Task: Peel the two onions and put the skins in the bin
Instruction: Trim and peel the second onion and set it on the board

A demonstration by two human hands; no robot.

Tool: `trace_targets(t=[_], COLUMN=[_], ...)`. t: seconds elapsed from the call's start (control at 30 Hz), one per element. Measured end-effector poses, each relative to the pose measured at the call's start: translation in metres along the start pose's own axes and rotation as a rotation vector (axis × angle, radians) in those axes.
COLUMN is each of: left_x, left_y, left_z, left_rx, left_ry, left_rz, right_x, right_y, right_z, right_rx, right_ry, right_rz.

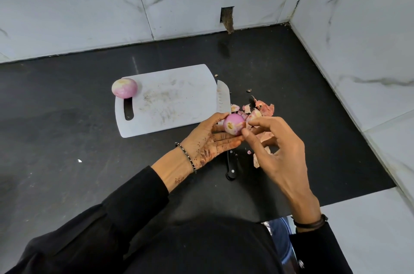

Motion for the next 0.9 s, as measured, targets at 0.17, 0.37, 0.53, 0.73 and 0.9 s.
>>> trace_targets(t=[0.17, 0.37, 0.53, 0.73, 0.9], left_x=[-0.003, -0.009, -0.01, -0.008, -0.007], left_y=[-0.001, -0.004, -0.005, -0.003, -0.003], left_z=[-0.002, -0.01, -0.012, -0.011, -0.01], left_rx=[0.088, 0.185, 0.209, 0.246, 0.296], left_ry=[0.052, 0.136, 0.138, 0.075, 0.025], left_rz=[-0.045, -0.097, -0.133, -0.162, -0.186], right_x=[0.001, 0.004, 0.006, 0.006, 0.007], right_y=[0.005, 0.01, 0.01, 0.011, 0.007], right_z=[-0.005, -0.006, -0.008, -0.012, -0.016], right_rx=[0.089, 0.072, 0.049, 0.049, 0.064], right_ry=[0.02, -0.004, 0.001, 0.002, 0.014], right_rz=[0.041, 0.056, 0.021, 0.009, -0.031])
Point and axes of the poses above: each hand's wrist, its own x-axis towards the middle knuckle, its own z-axis out of the back of the hand, y = z × x, the point moved 3 cm from there along x, towards the middle knuckle, and after that the axes turned 5 degrees about -y, right-handed, at the moved point
